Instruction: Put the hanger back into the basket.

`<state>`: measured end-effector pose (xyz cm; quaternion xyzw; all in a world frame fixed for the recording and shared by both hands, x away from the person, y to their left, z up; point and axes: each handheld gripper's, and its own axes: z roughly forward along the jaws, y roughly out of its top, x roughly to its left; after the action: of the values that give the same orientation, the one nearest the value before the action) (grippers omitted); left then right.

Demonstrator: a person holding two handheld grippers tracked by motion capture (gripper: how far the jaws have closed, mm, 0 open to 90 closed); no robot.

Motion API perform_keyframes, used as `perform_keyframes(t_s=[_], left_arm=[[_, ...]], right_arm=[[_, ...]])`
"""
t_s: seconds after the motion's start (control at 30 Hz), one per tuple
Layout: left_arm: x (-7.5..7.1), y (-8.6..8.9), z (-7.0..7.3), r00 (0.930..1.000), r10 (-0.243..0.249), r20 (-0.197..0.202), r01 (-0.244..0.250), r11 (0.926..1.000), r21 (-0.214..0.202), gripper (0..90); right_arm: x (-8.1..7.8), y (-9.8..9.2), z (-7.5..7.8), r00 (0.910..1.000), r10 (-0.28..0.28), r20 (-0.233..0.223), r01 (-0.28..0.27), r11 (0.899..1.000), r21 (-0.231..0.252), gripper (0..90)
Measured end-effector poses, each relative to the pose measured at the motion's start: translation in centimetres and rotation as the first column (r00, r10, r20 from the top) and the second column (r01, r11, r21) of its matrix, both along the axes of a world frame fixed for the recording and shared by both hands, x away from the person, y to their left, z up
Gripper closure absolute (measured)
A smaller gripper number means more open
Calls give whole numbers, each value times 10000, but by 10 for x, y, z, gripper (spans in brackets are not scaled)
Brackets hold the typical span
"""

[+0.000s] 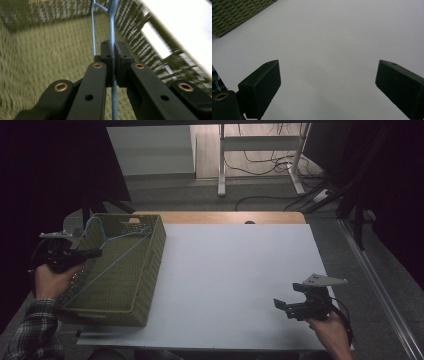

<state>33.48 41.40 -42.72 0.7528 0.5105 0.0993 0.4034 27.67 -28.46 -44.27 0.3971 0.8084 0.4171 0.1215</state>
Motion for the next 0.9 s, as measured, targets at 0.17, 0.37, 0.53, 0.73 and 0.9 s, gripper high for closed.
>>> perform_keyframes(t_s=[0.17,0.37,0.53,0.73,0.9], left_arm=[[7,2,-17,9942,710,-810,-674,9967,458,870],[6,4,-28,9734,1846,-1357,-1506,9619,2282,814],[-6,-2,-19,9769,2069,-541,-1897,9551,2276,559],[-29,-32,1,9980,519,364,-580,9799,1909,338],[-47,-63,14,9960,-200,871,123,9960,884,180]], right_arm=[[0,0,-2,10000,6,-17,-6,10000,-44,55],[-1,2,-5,10000,45,-42,-46,9997,-242,55],[-1,2,-4,10000,63,-7,-63,9997,-253,54],[-4,1,1,9996,261,70,-262,9995,177,16],[-9,-1,5,9994,266,208,-269,9995,188,0]])
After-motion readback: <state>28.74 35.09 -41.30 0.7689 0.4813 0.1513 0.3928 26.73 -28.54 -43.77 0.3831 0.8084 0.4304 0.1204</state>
